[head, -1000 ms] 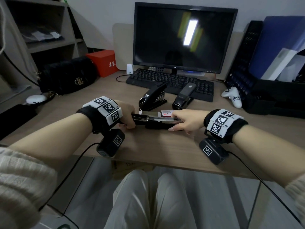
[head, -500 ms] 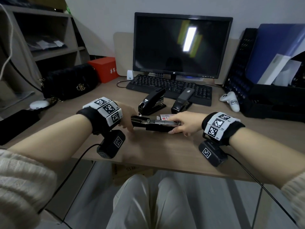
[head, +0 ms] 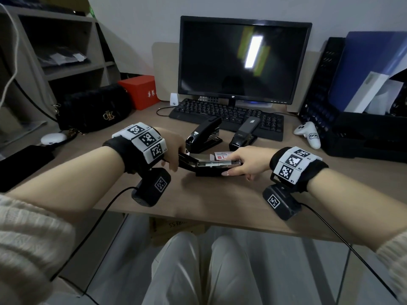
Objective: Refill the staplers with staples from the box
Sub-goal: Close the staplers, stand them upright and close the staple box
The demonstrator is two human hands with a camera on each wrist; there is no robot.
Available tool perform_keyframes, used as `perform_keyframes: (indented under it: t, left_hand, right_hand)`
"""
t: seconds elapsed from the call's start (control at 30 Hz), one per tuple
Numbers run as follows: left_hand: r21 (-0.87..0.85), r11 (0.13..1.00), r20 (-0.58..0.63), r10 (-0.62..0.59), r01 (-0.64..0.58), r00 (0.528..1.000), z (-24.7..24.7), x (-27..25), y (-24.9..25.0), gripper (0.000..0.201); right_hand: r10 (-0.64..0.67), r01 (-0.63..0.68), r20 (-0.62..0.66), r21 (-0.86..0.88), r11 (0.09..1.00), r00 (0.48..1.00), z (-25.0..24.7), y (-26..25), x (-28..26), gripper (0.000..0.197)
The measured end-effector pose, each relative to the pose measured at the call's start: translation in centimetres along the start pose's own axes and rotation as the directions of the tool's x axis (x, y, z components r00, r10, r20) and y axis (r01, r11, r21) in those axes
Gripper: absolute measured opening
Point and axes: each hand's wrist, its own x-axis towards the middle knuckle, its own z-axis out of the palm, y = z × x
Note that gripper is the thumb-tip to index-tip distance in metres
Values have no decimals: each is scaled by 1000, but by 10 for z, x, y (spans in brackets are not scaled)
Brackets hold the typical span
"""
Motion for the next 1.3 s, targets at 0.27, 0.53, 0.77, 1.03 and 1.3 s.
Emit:
perform_keyframes:
  t: [0.27,0.53,0.77,1.03,1.3]
  left_hand:
    - [-222,974,-122,25,-52,992,-11,-7,-5,35]
    - [-358,924,-258,45,-138,965,-14,-11,-7,36]
    - [-419,885,-402,18,-201,915,-12,-12,-6,46]
    - [-571,759,-442,37,-313,896,-14,4,3,46]
    - [-279,916,-553,92,-288,828,-9,24,10,54]
  right_hand:
    - [29,-20,-64,137,990,998,-9,-5,0,28]
    - [54,41,-228,391,919,972,-18,-3,5,32]
    - [78,86,-312,479,873,947,-20,0,11,25]
    - [39,197,-340,632,749,940,-25,-10,19,38]
    - [-74,239,-265,668,705,961,-13,-26,32,70]
